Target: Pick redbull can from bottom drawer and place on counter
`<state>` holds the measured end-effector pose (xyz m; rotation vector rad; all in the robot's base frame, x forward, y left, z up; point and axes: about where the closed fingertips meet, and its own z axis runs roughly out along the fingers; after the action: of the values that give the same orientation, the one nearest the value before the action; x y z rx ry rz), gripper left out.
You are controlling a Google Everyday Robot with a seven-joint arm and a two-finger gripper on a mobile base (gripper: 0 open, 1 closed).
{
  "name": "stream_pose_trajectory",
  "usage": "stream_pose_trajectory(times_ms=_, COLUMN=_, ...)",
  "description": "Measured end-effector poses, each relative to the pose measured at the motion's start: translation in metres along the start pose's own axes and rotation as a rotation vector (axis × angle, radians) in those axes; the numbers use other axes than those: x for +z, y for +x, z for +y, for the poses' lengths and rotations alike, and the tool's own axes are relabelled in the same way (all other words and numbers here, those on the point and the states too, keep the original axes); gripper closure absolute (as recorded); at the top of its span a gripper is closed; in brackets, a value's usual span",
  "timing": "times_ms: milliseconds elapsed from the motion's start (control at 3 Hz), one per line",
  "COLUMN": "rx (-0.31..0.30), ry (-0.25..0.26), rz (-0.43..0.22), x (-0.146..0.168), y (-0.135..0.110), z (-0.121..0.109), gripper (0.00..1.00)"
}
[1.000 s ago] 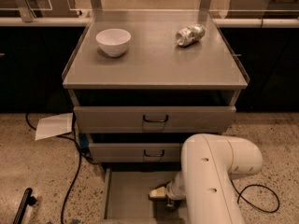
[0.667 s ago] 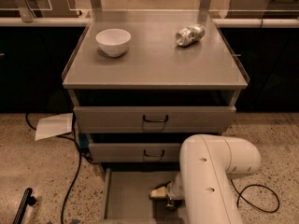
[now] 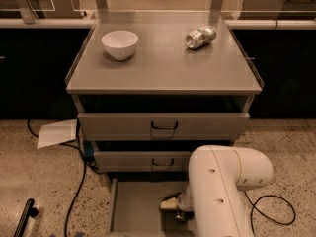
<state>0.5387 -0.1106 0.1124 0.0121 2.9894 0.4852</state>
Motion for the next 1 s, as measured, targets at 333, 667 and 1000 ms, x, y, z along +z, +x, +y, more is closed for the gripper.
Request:
stream_pose_trajectory(times_ms=333, rx=0.009, ry=-0.002, rz=0.014, x=0.0062, y=0.0005, z=-0.0044, gripper=0.00)
stream_pose_trajectory(times_ms=667, rx=0.014, ry=-0.004, rz=0.022, x=0.0097, y=0.0009, z=-0.0068, gripper=0.00)
stream_pose_trajectory(times_ms=1000, rx=0.016, ry=-0.004, rz=0.025, x=0.0107, y=0.0010, z=-0.0075, gripper=0.05)
